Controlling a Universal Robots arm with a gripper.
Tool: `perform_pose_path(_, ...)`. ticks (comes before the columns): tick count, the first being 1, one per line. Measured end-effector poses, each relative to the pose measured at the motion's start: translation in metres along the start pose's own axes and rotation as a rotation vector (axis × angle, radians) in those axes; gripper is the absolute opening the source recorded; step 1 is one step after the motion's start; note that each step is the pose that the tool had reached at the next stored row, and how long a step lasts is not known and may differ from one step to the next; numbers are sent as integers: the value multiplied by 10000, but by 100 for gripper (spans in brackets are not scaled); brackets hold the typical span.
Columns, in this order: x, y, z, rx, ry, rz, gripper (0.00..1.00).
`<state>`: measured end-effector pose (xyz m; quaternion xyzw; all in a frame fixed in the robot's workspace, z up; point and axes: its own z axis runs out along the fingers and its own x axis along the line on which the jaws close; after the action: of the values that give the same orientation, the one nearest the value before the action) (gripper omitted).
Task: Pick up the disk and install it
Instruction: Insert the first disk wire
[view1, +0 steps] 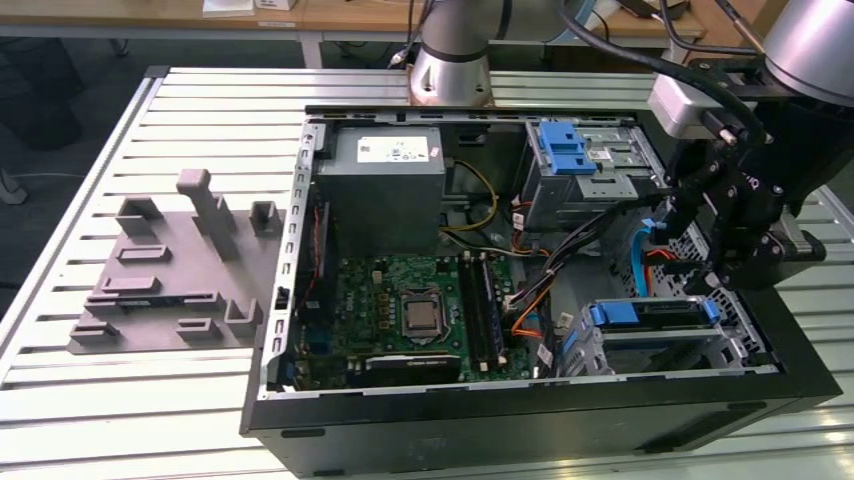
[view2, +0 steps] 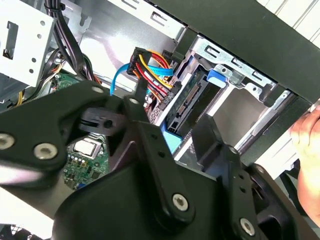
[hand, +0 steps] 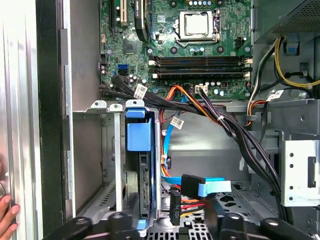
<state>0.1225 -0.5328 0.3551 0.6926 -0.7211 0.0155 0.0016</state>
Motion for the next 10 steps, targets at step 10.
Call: perform_pose_path(10,0,0,-1,0,0,0,51)
